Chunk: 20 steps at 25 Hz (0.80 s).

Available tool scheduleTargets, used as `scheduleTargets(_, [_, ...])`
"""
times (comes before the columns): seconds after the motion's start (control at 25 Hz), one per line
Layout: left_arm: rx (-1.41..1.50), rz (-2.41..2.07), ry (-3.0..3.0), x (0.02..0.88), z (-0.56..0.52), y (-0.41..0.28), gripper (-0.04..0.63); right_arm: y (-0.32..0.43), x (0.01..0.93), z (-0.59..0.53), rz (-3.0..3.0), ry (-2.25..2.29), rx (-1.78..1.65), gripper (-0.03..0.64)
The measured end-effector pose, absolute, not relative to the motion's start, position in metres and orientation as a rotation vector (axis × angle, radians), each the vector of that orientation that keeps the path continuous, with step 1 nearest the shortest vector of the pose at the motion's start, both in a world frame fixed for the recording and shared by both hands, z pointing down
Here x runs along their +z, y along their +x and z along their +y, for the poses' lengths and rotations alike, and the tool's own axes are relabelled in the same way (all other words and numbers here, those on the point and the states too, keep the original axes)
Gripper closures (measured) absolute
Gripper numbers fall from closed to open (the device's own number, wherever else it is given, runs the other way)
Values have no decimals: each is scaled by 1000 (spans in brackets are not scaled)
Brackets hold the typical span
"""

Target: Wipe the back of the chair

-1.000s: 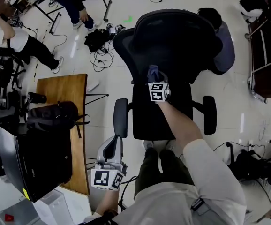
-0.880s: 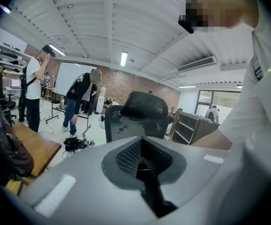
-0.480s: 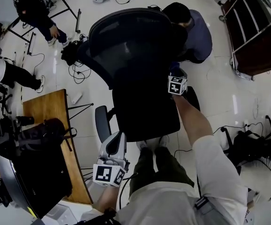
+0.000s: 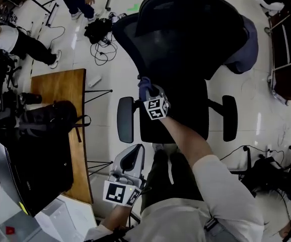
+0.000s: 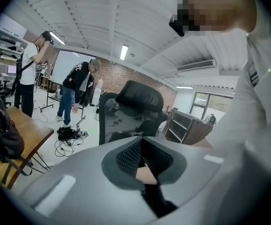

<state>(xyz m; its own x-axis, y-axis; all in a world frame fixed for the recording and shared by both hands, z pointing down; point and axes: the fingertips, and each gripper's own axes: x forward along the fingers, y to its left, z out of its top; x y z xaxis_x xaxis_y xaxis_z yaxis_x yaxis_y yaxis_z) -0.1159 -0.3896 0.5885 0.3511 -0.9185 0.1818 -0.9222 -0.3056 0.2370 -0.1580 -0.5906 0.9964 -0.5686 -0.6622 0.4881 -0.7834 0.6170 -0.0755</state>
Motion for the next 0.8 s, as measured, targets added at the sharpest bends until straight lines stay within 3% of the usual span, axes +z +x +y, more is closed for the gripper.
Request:
scheduleTargets(0.2, [-35,-1702,2297,614,-383,-153,531,-190,1019,-658,-2383,1256,436,572])
scheduleTargets(0.36, [5,-1743,2263,635,-376,-172,531,-169,1034,-661,-2341,1289,405,571])
scheduleTargets(0.48, [23,-1706,2291,632,-385,-158,531,-102,1052,-661,-2228,1417,482,571])
scheduleTargets(0.8, [-114,-1505,2427,631,-415,-84,522,164,1097,-677,-1802,1840,696,571])
